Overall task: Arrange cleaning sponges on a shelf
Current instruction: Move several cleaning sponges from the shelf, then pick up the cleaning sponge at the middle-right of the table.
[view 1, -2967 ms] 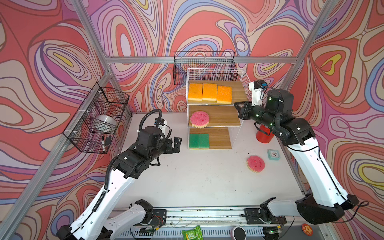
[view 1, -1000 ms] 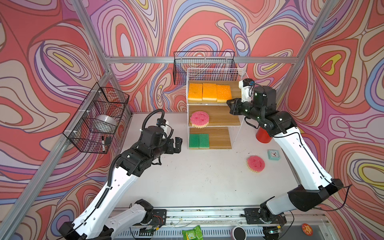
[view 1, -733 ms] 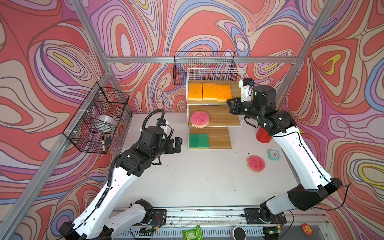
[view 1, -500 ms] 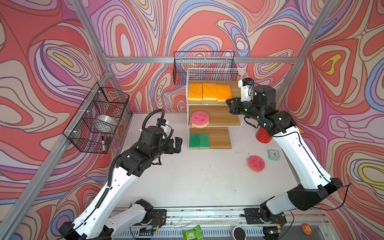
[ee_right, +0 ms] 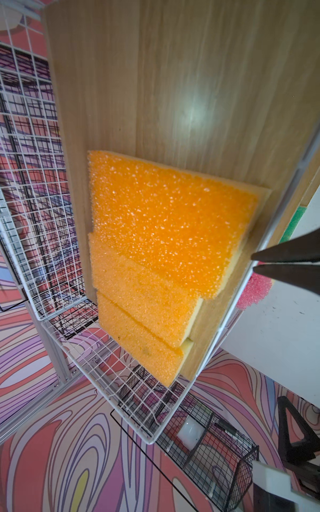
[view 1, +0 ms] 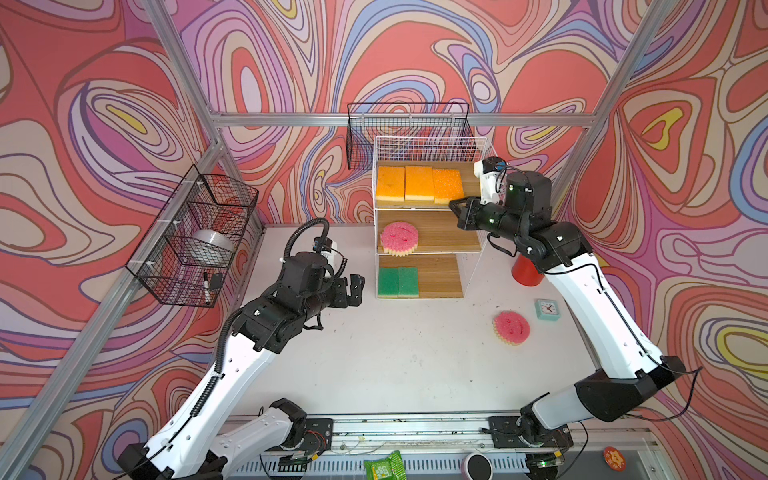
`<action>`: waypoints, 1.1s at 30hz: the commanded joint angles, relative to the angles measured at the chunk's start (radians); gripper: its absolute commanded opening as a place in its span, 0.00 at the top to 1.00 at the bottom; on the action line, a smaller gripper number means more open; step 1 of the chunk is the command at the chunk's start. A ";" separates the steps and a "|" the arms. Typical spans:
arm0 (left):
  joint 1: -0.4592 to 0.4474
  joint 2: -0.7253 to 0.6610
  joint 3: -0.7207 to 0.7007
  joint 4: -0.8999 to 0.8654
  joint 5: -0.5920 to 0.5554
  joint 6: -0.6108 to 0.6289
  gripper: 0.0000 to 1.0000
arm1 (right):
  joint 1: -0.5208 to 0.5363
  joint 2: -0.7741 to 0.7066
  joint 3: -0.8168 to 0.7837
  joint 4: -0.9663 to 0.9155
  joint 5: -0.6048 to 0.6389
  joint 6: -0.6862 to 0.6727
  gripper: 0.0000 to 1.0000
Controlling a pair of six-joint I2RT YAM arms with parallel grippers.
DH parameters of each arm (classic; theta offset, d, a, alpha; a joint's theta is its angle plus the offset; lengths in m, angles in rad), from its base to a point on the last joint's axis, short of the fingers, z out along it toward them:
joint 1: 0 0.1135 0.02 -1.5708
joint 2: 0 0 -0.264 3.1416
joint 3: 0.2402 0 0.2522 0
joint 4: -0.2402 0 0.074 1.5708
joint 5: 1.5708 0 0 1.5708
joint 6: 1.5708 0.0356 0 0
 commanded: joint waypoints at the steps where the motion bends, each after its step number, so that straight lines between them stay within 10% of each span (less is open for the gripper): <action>1: -0.001 -0.020 0.030 -0.024 0.003 0.012 0.00 | 0.008 -0.059 -0.020 0.025 -0.049 0.011 0.97; 27: -0.108 -0.008 -0.232 0.018 0.037 -0.141 0.00 | 0.024 -0.455 -0.743 -0.084 0.196 0.246 0.66; 33: -0.109 0.000 -0.331 0.130 0.049 -0.169 0.00 | -0.131 -0.492 -0.877 -0.062 0.106 0.253 0.66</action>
